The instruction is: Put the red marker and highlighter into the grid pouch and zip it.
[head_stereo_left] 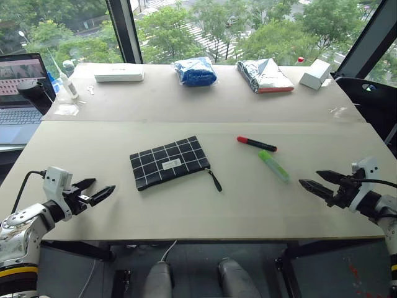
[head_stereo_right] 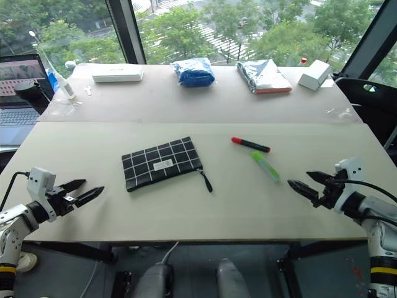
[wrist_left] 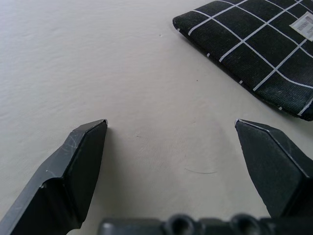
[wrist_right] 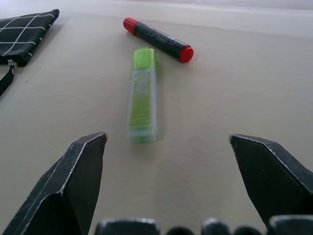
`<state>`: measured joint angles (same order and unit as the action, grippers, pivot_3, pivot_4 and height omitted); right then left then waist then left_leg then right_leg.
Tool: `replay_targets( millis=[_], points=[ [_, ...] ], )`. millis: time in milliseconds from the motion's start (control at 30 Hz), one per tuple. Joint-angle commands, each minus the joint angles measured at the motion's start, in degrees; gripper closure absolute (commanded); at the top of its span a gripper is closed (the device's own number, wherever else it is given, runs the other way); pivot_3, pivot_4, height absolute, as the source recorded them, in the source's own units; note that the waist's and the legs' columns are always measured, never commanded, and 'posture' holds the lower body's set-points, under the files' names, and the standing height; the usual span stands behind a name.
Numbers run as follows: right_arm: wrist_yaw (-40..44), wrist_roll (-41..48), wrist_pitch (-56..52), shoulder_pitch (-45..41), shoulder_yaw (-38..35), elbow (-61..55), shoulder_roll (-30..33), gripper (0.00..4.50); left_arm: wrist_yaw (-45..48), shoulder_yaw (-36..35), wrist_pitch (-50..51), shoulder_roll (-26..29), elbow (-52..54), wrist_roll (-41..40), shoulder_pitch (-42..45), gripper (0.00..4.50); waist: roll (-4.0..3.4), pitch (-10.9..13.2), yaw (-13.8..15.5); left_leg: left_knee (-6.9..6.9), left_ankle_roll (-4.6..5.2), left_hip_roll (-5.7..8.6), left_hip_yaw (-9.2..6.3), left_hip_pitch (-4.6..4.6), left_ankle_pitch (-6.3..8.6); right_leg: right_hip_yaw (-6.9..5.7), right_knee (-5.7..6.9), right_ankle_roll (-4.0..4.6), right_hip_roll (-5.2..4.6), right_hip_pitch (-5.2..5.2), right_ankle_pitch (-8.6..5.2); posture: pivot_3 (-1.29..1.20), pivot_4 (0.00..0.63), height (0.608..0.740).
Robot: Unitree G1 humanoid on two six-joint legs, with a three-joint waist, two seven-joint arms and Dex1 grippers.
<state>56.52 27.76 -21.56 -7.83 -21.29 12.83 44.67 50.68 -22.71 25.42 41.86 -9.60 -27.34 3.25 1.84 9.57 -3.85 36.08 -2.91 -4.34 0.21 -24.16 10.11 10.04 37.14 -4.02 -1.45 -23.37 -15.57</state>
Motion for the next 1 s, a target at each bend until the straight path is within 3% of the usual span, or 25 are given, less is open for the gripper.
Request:
replay_targets(
  millis=[33,133,167,367,400,600,900,1000],
  points=[
    [-0.2,0.5,0.8,0.1,-1.2,-1.8,0.2,0.06,1.3,-0.1,-0.8,0.2,0.7,-1.0,1.0,0.00,0.00,0.0,0.0,0.00,0.00,0.00,0.00,0.00,0.00,0.00,0.00,0.00,0.00,0.00,0.00,0.00,0.150,0.740],
    [-0.6,0.4,0.8,0.0,-1.0,-1.9,0.0,0.06,7.3,0.1,-4.0,0.8,-1.9,-2.0,2.7,0.00,0.00,0.0,0.1,0.00,0.00,0.00,0.00,0.00,0.00,0.00,0.00,0.00,0.00,0.00,0.00,0.00,0.150,0.740],
    [-1.2,1.0,0.2,-0.7,-1.4,-1.6,-0.3,0.29,10.0,0.2,-7.5,1.1,-4.0,-1.4,3.6,0.00,0.00,0.0,0.1,0.01,0.00,0.00,0.01,0.00,0.00,0.00,0.00,0.00,0.00,0.00,0.00,0.00,0.150,0.740],
    [-1.9,5.1,-3.0,-2.7,-3.3,-3.4,-0.9,2.18,17.3,5.1,-31.4,4.5,-17.3,9.3,6.3,0.00,0.00,0.0,-0.2,-0.04,0.00,0.00,0.01,0.01,0.00,0.00,-0.02,0.11,0.01,-0.01,0.06,0.00,0.150,0.740],
    [-1.9,5.6,-3.7,-2.7,-3.1,-4.4,-0.8,2.69,17.3,6.1,-34.9,5.1,-19.1,11.1,7.2,0.00,0.00,0.0,-0.2,-0.07,0.00,0.00,0.01,0.00,0.00,0.00,-0.04,0.16,0.00,-0.01,0.08,0.00,0.150,0.740],
    [-1.9,8.7,-7.9,-3.1,-0.9,-12.2,-2.0,4.45,17.9,8.6,-45.4,5.9,-26.8,14.3,14.3,0.00,0.00,0.0,0.4,0.00,0.00,0.00,-0.01,-0.06,0.00,-0.01,-0.02,0.11,0.00,0.00,0.05,0.00,0.150,0.740],
    [-7.9,6.8,-10.6,-12.5,12.0,-20.6,-10.8,4.45,20.2,14.5,-56.6,5.8,-33.8,19.0,21.1,0.00,0.00,0.0,-0.1,-0.03,0.00,-0.01,-0.02,-0.17,0.00,-0.01,0.03,0.22,0.04,-0.13,0.11,0.00,0.150,0.740],
    [-10.0,0.0,-6.4,-16.0,18.8,-19.8,-13.5,4.45,20.1,17.2,-61.0,6.6,-36.8,22.3,23.1,0.00,0.00,0.0,0.0,-0.04,0.00,0.00,-0.02,-0.24,0.00,-0.01,0.02,0.30,0.03,-0.17,0.16,0.00,0.150,0.740]
  ],
)
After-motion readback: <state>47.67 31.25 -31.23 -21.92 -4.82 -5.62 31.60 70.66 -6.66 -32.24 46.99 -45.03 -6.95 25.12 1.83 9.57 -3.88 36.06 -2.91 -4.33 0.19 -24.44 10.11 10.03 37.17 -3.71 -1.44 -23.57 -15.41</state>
